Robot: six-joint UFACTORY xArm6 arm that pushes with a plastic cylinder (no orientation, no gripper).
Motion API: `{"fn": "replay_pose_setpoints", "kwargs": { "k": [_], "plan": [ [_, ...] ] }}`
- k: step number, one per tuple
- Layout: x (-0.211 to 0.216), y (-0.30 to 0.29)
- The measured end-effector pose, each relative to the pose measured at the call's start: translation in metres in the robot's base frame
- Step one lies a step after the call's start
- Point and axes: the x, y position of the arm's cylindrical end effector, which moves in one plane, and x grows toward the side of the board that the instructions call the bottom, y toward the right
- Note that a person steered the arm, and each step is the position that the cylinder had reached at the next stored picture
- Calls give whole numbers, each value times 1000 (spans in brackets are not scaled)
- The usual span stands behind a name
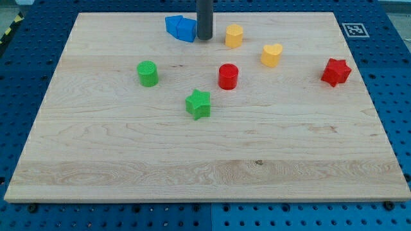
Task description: Push the blue cube and blue triangle down a bit
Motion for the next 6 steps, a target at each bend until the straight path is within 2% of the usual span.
{"fn": "replay_pose_setpoints", "kwargs": {
  "k": [2, 4, 6],
  "plan": [
    [-51, -5],
    [-49, -55],
    [-17, -57]
  ]
}}
